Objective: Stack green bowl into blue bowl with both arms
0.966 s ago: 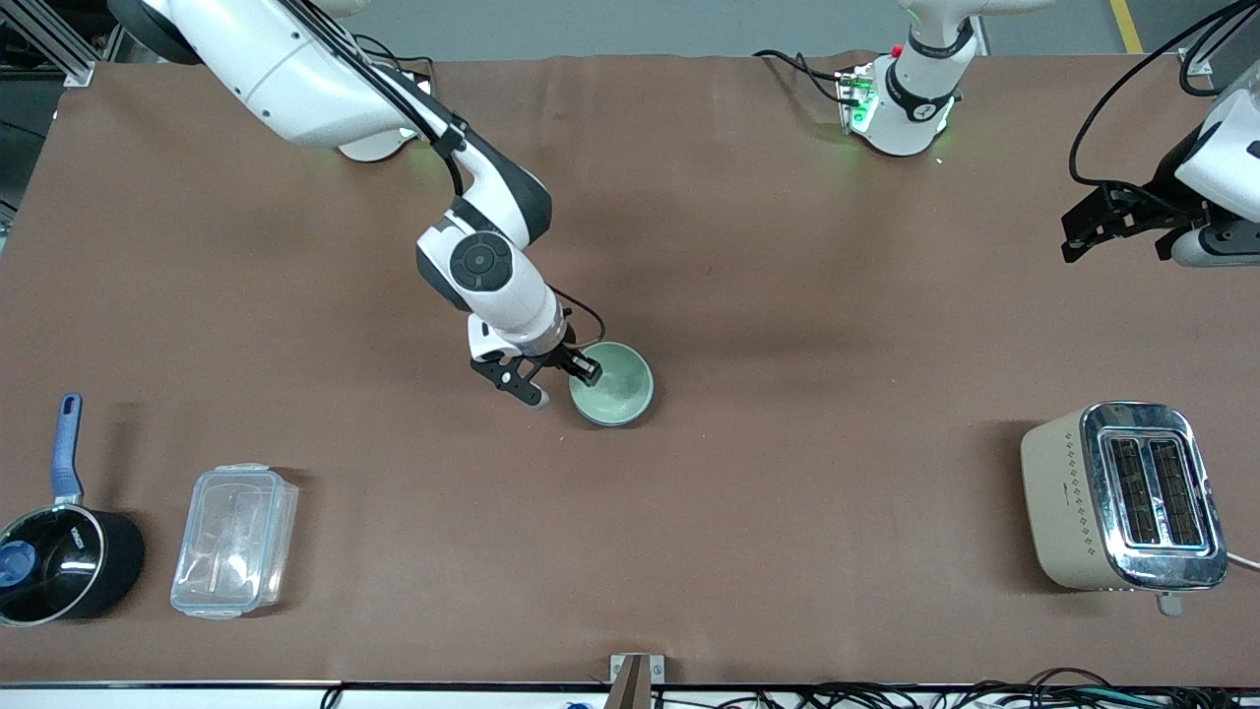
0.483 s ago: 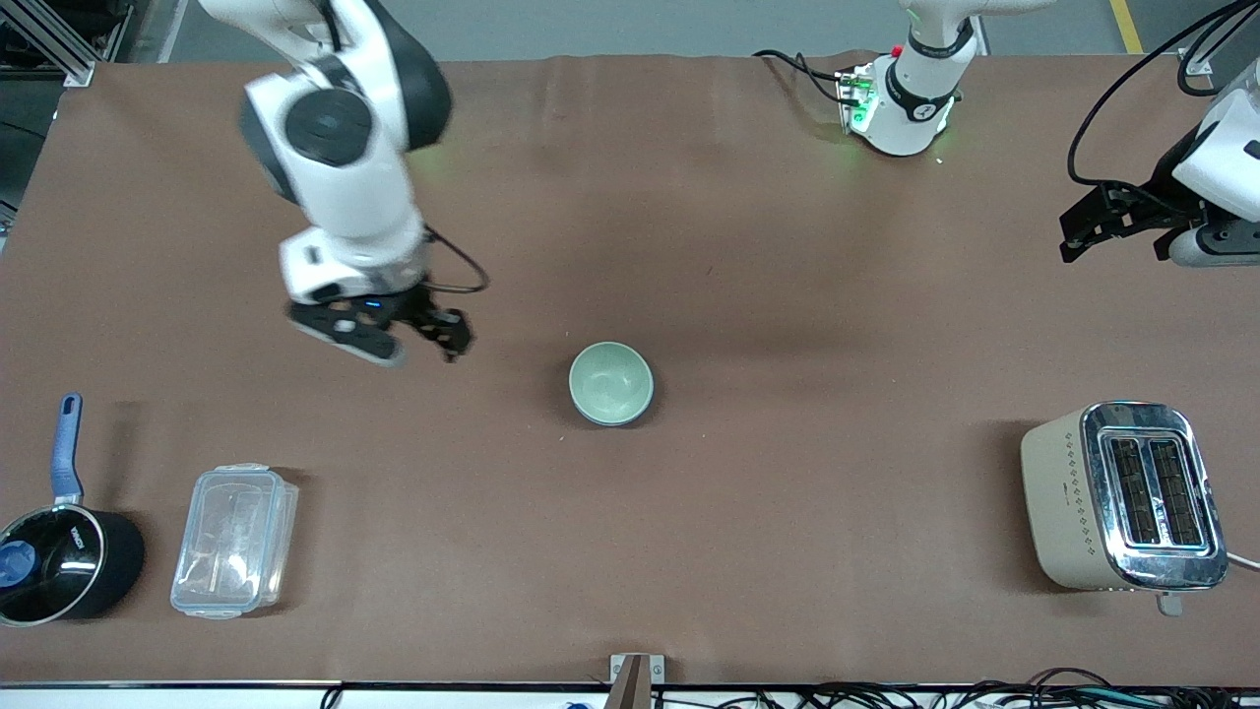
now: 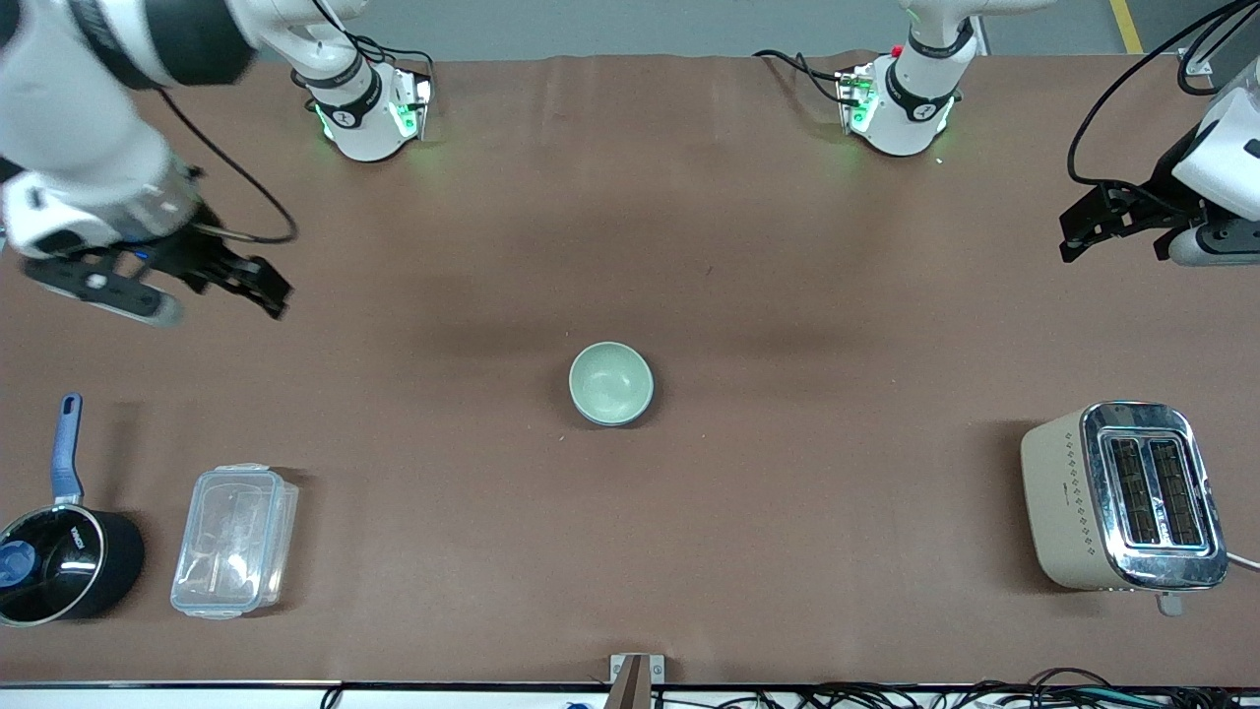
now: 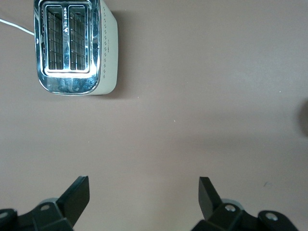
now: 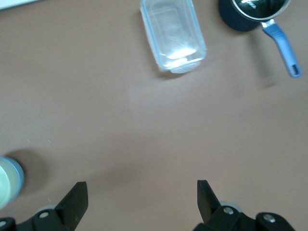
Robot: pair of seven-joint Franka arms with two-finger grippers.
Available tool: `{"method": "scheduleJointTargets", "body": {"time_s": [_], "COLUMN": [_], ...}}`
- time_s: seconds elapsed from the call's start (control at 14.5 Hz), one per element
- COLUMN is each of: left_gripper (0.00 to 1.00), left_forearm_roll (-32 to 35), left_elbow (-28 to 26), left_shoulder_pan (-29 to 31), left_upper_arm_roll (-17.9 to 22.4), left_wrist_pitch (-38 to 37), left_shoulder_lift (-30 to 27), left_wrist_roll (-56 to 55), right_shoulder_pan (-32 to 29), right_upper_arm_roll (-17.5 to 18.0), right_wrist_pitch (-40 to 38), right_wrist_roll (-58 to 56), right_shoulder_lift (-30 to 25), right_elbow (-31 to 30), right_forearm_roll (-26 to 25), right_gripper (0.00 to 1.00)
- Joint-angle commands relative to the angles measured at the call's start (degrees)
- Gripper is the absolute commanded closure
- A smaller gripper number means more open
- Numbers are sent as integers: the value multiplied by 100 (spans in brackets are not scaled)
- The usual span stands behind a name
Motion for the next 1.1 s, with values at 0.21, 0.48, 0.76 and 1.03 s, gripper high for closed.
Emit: {"method": "scheduleJointTargets", "body": {"time_s": [0.21,0.48,0.76,1.03], "left_gripper": [0,0,0,0], "left_forearm_roll": [-53,-61,-70,0], "left_elbow": [110,197,250,250], "left_shoulder_pan": [3,-6,11,-15], "left_upper_arm_roll": [20,20,20,20], "left_wrist_pitch": [-24,-24,-24,-33], "left_shoulder_lift": [-38,41,50,50], "left_wrist_roll": [53,45,36,18], "right_shoulder_pan": [-34,-123,-114,-114], "right_upper_arm_roll": [-1087,-1043,-1043,-1043], "right_wrist_pitch": [-1397,-1302,-1276,-1223], "right_wrist_roll": [-1917,-1908,-1909,-1908], "right_shoulder_lift": [-111,188,188,188], "right_elbow": [1341,1387,1387,1387], "right_forearm_roll": [540,593,619,637], "right_gripper": [0,0,0,0]}}
